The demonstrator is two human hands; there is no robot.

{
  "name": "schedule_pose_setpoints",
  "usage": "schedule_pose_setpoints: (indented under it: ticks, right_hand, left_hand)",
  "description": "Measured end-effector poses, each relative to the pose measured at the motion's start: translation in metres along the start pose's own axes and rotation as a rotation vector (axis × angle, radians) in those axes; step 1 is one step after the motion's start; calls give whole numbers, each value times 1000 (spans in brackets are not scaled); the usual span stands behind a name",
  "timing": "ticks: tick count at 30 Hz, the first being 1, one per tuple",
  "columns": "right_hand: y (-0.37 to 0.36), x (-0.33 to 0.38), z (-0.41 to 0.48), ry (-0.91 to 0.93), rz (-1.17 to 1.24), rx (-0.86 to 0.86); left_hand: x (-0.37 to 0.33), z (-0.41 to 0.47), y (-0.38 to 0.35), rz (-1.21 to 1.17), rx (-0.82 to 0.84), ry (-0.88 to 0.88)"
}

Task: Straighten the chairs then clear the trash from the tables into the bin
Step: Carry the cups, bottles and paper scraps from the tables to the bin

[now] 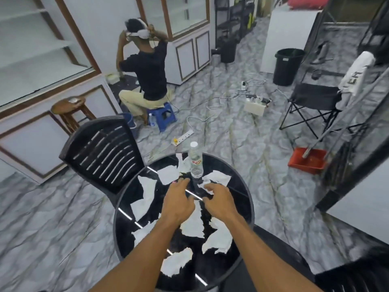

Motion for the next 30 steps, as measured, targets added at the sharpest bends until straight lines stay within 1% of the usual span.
schedule_pose_setpoints:
  ticks: [3,6,10,13,15,20,23,26,30]
  right_hand:
    - [6,3,32,-12,16,-44]
    - [10,3,52,-48,23,-55]
    - [11,-1,74,-98,-19,-98]
    - [6,-2,85,-131,-65,-131]
    - [-1,-1,89,-163,-86,-151]
    - [-15,6,89,-227,-103,-191]
    - [-16,3,76,-274,-108,-229]
    - [-7,-5,59,-322,-130,-268]
    - [18,-12,34,-368,-126,-338]
  left_hand:
    - [-21,41,8,-41,-44,-55]
    - [-31,88,9,-48,-78,-71]
    - [-30,137,-6,-61,-23,-79]
    - [-20,158,-24,-13,56,-95]
    - [-13,170,-33,-31,74,-112]
    - [-1,185,-50,-112,138,-96]
    - [-4,181,-53,-175,158,-122]
    - [-15,170,-54,-213,174,-180]
    - [-54,150,-39,-231,146,-325]
Point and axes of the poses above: each hand's wrist, its own z-axis towards the middle knuckle, its own y-axis out of the back of the hand, x = y × z, the point moved 8 cm from there along z, towards the middle knuckle, and after that the axes turned 12 degrees about -x, right-handed, at the moved point
